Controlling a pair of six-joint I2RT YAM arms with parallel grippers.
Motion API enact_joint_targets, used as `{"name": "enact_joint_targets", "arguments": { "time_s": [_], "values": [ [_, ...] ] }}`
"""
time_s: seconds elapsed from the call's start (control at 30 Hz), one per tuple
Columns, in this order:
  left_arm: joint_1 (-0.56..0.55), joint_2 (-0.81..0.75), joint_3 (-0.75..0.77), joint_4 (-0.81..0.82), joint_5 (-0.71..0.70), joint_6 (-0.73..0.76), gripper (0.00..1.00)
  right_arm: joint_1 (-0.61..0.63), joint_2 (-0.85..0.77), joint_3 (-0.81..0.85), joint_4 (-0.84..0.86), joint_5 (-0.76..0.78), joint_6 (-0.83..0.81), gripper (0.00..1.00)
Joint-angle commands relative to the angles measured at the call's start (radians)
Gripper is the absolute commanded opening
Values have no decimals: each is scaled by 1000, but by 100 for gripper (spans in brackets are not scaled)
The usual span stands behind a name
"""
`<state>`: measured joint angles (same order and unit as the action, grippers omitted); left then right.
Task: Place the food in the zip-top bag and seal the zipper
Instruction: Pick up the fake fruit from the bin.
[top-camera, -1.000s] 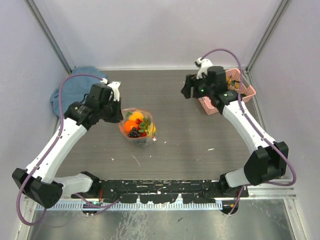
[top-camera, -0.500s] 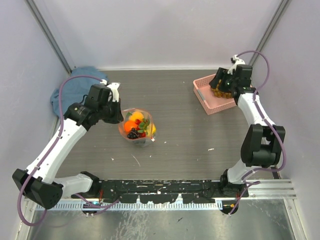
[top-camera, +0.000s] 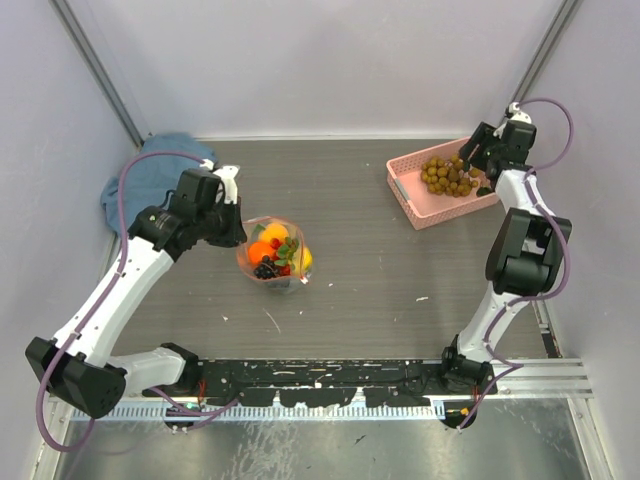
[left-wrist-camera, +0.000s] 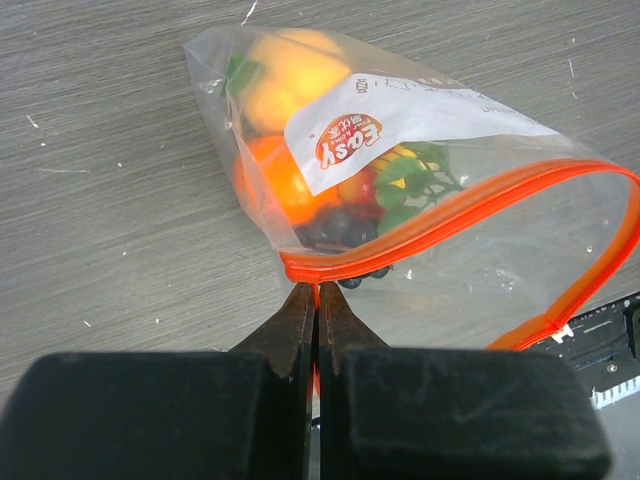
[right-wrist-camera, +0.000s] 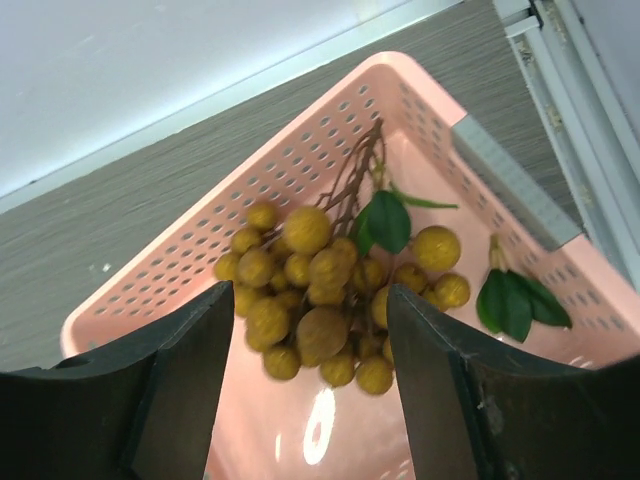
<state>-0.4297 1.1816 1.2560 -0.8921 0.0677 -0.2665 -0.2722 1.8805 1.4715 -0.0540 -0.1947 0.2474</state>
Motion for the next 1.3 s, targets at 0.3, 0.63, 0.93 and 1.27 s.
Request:
{"name": "enact_joint_targets", "arguments": {
  "time_s": [0.3,0.63,0.93,1.27],
  "values": [
    [8,35,6,46,11,25,0,-52,335,398,-19,-70,9,61],
    [21,38,3,56,36,27,0,-54,482,466,-55,-130,-2,61],
    [23,35,1,60,38,24,0,-53,544,499,-86,-282,-4,64],
    [23,35,0,59,34,24,0,-61,419,387,-109,-356,14,62]
  ]
}}
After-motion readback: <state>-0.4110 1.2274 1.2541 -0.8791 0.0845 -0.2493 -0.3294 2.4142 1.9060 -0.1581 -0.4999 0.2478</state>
